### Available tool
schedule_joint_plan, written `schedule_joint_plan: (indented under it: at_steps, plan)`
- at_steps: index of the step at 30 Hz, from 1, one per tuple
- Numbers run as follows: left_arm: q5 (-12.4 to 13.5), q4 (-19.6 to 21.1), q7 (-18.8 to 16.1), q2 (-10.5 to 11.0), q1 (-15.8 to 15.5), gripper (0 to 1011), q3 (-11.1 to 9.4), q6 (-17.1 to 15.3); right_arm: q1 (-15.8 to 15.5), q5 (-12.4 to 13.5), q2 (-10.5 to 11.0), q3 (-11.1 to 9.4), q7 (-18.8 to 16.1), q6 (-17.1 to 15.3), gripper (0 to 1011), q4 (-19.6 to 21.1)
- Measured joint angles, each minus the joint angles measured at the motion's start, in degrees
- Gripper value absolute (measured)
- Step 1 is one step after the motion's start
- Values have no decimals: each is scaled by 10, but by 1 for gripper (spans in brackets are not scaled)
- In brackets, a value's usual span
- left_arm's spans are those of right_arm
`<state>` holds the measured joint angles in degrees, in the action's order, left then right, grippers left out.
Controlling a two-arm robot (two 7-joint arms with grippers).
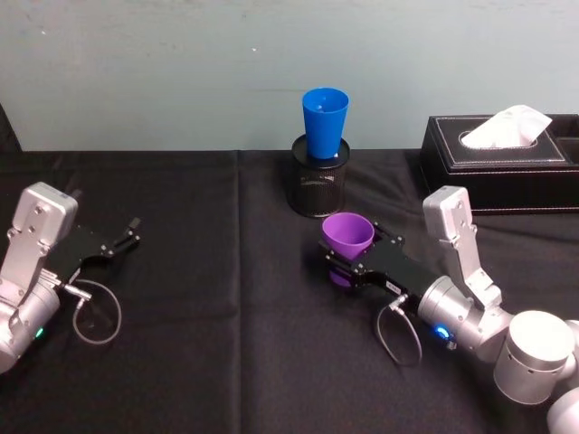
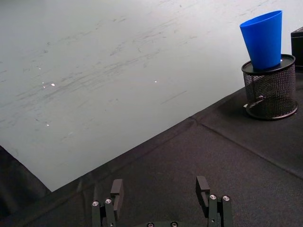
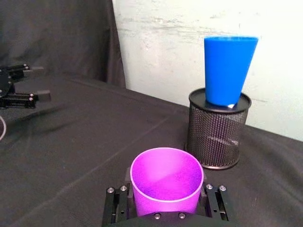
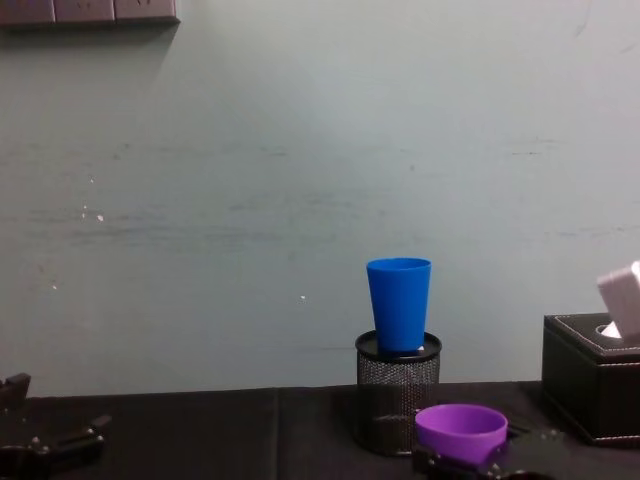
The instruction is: Pick up one cup with a gripper and tap it against the other cup.
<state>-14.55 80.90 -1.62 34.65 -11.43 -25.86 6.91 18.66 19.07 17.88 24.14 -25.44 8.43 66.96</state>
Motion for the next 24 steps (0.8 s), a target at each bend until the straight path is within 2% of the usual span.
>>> schedule_joint_plan:
  at_steps: [6, 12, 13, 16, 24]
  plan:
    - [0, 0, 0, 0, 0, 1000, 0, 0, -10, -6, 9, -10, 3, -26, 733, 44]
    - [0, 0, 0, 0, 0, 1000, 0, 0, -21, -3, 21, -26, 11, -74, 733, 107]
    - [0, 0, 0, 0, 0, 1000, 0, 0, -21, -3, 21, -26, 11, -74, 733, 107]
    - [0, 0, 0, 0, 0, 1000, 0, 0, -25, 14, 26, -38, 13, -100, 733, 139]
    - [0, 0, 0, 0, 0, 1000, 0, 0, -30, 42, 33, -51, 12, -118, 733, 174]
